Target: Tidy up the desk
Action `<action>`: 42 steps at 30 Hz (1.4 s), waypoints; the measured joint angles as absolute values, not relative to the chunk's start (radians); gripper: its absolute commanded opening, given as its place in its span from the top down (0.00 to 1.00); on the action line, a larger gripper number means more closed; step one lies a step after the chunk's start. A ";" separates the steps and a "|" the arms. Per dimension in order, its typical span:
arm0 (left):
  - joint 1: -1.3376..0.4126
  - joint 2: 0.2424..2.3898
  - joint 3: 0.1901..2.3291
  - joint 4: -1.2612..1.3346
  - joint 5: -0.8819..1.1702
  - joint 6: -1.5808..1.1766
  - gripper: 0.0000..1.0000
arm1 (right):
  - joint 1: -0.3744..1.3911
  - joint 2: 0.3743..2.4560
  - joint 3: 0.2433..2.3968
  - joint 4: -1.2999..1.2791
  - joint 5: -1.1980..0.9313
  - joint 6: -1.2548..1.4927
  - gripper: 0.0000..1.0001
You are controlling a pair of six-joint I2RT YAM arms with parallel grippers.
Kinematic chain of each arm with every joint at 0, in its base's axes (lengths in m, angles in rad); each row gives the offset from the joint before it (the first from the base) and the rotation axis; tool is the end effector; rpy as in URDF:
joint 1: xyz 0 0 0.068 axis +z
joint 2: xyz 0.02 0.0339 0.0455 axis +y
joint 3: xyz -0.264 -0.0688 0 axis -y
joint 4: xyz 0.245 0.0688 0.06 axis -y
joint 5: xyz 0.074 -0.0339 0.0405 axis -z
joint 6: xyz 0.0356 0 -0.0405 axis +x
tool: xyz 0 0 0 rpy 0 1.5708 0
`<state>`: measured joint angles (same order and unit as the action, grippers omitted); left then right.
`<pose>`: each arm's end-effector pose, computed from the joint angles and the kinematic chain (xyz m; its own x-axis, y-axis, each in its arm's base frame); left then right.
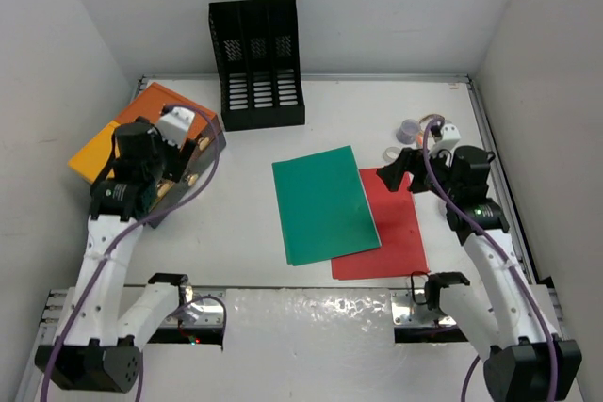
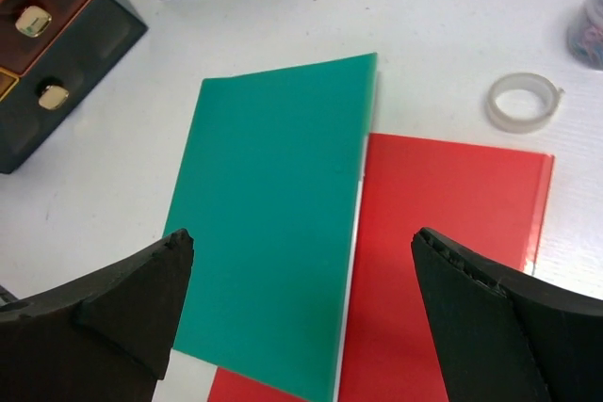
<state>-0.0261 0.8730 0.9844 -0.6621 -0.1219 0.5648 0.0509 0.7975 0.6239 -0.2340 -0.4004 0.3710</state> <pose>0.1804 -0.0004 0.3454 -0.4834 0.5441 -0.6858 0.2144 0.8331 0.5099 0.1844 0.0233 0.2769 -0.5155 0.3080 -0.7996 -0.2332 0.8475 0.4768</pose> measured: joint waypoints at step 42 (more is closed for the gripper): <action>-0.539 1.586 0.743 0.348 -1.000 0.954 0.43 | 0.134 0.879 0.524 -0.212 -0.244 0.302 0.02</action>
